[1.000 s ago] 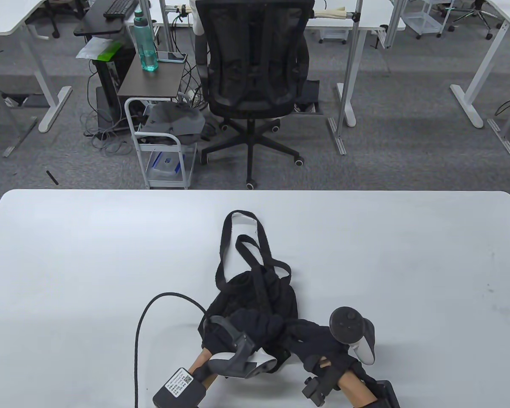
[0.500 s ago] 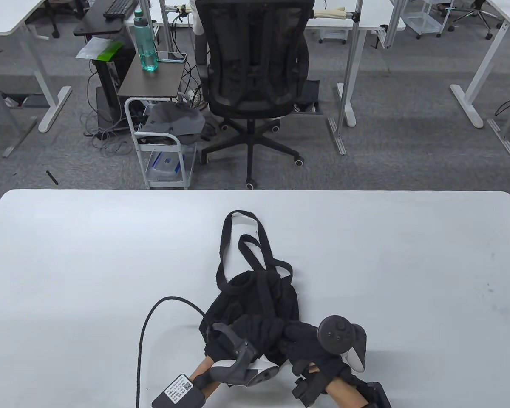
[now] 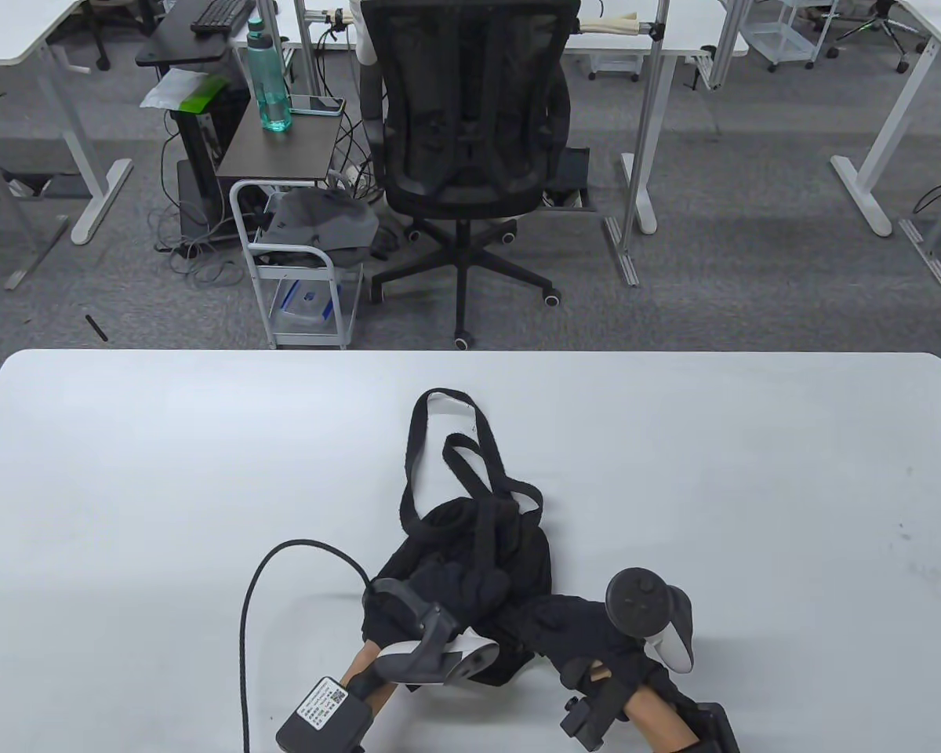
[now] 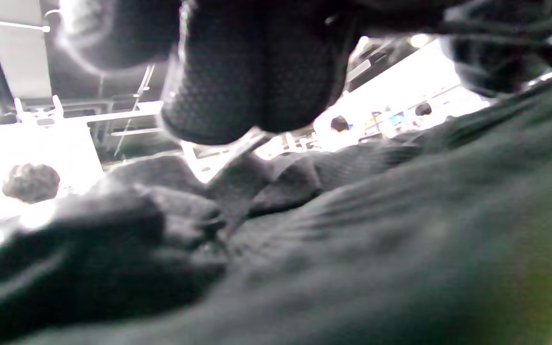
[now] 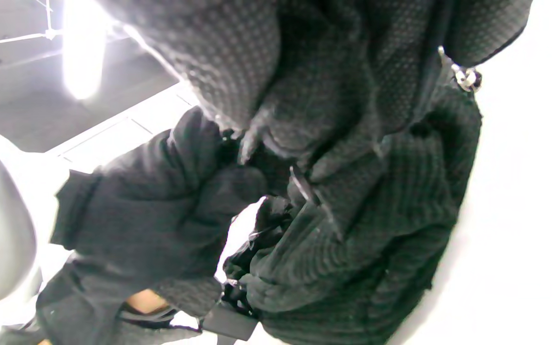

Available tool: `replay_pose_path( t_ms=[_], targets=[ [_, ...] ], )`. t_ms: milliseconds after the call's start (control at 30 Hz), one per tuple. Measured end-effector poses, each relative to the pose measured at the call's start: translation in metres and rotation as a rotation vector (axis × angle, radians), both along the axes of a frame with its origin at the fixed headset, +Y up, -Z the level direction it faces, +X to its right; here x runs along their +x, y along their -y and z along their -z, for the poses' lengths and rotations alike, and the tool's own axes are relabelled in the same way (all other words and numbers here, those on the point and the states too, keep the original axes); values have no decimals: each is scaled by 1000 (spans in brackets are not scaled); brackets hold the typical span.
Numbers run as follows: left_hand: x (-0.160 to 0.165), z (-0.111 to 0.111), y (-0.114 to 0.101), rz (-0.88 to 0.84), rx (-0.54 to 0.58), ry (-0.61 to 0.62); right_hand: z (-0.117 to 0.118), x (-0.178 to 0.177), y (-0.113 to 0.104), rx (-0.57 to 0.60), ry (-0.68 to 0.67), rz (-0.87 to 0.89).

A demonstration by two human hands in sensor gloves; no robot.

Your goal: Pull shoulder strap to tighten

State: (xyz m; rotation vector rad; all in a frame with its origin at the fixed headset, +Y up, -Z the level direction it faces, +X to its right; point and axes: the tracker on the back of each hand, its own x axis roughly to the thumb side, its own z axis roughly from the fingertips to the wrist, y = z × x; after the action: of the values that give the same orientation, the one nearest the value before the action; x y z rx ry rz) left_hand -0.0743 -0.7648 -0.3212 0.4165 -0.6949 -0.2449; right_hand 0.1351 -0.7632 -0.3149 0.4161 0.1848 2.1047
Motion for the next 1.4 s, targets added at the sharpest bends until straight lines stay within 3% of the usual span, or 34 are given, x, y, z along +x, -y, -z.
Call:
replay_pose_path(
  t_ms=[233,400,833,1033,1400],
  targets=[
    [10,-16,-13,-66,53,30,-3,0,-5,100,56,-35],
    [22,-34,-18,-89,107,110,-9,-14,-8,166,107,61],
    [14,-17,-5,-44,52,113,-4,-13,-6,82,35,-17],
    [-7,1,-5,-48,0,15,-3,1,-7,63,21,-35],
    [7,-20,-14,-95,67,93,-3,1,-9,93,51,-3]
  ],
)
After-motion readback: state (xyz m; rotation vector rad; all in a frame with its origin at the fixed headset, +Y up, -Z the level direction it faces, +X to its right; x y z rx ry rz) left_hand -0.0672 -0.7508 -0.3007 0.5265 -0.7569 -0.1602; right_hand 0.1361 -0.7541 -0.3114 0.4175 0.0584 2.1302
